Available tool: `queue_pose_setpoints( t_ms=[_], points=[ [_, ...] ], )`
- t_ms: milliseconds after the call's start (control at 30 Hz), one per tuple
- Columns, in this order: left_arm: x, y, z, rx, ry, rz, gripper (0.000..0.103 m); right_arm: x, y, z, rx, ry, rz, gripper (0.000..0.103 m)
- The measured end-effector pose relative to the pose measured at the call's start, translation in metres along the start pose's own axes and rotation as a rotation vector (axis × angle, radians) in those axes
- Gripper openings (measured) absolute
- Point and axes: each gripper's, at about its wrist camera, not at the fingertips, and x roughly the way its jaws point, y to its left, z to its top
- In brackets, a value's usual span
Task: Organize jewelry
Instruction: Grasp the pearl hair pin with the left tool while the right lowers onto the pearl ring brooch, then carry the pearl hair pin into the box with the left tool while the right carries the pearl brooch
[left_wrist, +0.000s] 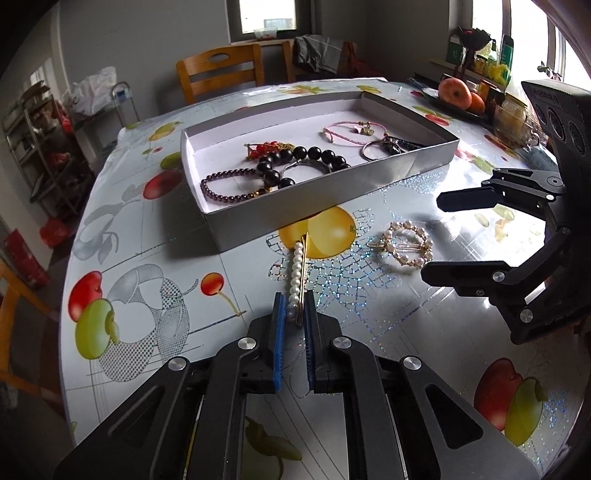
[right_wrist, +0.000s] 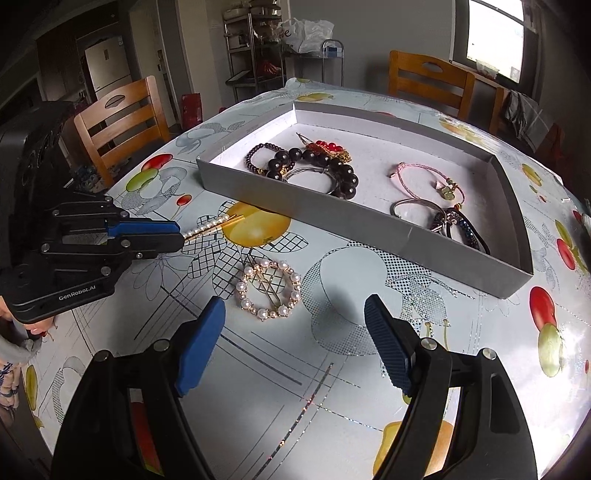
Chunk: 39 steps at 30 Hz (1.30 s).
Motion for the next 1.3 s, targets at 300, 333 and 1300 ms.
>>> queue_pose_setpoints(
  t_ms=[300,333,1300],
  points=[
    [0.011,-0.001,0.011,-0.011,-0.006,-0.021,0.043,0.015,0.013,0.01,-0.058,0.029,0.011,0.066],
    [0.012,-0.002,0.012,-0.009,-0.005,-0.019,0.041,0.015,0.013,0.01,-0.056,0.027,0.014,0.061],
    [-0.034,-0.029,0.025,-0.029,-0.112,-0.004,0.008,-0.043,-0.025,-0.004,0.057,-0.097,-0.042,0.041]
  ],
)
